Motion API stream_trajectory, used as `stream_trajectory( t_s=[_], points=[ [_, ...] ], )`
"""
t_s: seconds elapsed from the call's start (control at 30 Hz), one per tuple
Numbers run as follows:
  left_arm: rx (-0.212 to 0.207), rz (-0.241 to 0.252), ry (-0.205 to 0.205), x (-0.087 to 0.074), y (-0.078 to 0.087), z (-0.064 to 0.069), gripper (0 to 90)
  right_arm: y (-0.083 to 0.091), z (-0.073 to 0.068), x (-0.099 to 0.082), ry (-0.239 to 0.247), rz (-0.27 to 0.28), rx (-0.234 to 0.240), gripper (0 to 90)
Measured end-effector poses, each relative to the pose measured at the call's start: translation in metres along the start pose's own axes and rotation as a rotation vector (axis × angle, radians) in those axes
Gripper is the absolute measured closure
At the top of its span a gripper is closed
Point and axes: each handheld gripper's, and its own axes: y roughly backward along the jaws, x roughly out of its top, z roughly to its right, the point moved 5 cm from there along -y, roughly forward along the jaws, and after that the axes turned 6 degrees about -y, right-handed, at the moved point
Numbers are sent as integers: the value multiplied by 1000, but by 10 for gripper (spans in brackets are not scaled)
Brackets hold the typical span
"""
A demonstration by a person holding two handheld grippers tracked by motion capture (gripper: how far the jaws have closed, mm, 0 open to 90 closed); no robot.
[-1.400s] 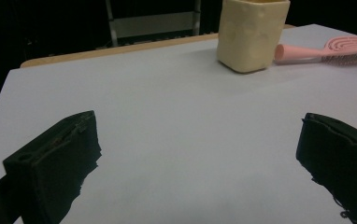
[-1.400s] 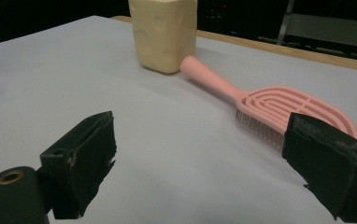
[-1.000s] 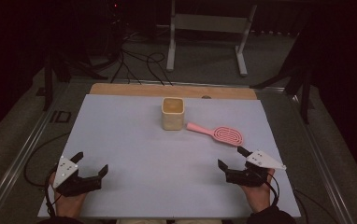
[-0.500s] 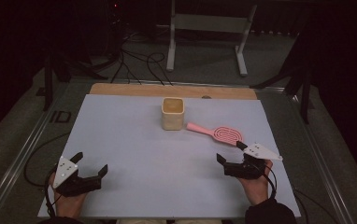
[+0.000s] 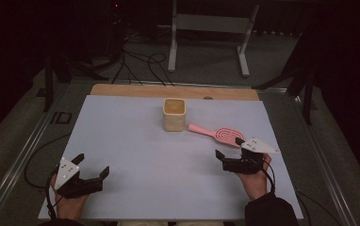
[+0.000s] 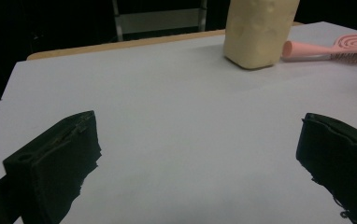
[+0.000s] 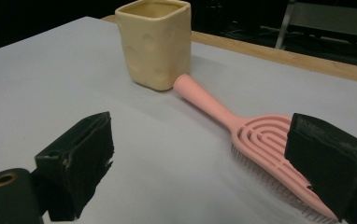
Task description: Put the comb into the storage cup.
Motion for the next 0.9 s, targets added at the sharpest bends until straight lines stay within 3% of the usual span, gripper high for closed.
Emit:
stream_trajectory(
  t_s=[0.9],
  points=[
    [5,1,3,0,0,0,2,-23,2,30,-20,18,0,78]
  ],
)
